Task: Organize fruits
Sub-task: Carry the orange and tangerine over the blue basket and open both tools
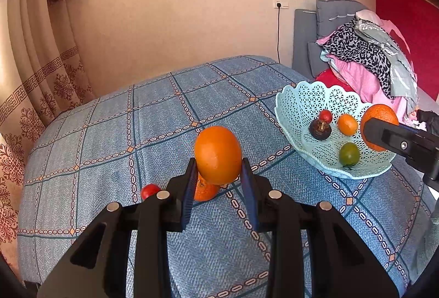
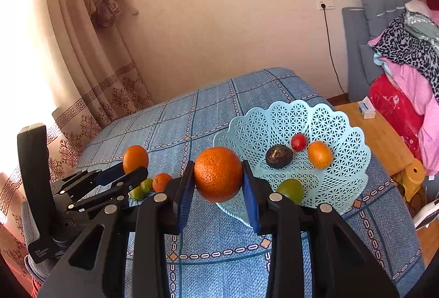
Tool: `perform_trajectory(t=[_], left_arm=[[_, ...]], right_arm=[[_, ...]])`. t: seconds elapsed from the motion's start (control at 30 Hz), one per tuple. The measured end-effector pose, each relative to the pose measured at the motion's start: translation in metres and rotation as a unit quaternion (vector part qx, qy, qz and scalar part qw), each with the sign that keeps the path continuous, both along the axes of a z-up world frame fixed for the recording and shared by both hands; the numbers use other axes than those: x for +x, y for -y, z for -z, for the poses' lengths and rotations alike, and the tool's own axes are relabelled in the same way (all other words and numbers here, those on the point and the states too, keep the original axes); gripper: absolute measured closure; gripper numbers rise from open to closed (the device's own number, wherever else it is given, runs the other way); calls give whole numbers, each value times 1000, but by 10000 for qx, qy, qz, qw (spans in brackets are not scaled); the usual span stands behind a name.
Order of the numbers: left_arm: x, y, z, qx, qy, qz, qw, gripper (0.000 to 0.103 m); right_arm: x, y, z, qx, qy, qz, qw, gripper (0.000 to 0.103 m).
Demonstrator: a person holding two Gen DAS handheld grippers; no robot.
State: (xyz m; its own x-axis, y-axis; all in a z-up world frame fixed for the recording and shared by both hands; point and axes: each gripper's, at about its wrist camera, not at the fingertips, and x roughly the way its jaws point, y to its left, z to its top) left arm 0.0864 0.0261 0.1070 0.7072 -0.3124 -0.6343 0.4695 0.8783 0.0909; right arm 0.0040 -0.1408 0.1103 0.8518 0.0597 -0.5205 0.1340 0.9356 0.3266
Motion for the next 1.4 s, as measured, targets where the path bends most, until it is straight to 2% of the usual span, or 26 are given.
perform_trajectory(t=[0.47, 0.77, 1.27, 1.4], left_arm=[[-7, 52, -5, -70, -67, 443, 9990, 71], [-3, 79, -2, -153, -236, 711, 9971, 71], [0, 105, 10, -124, -376, 939, 9948, 71], [-1, 105, 11, -199, -443, 1006, 9937, 70]], right_arm=[[-7, 44, -1, 172, -4, 628, 9979, 70], [3, 71, 13, 255, -326, 1081, 9933, 70], [8, 81, 25, 326, -529, 1312, 9894, 70], [7, 82, 26, 339, -505, 1347, 9890, 67]])
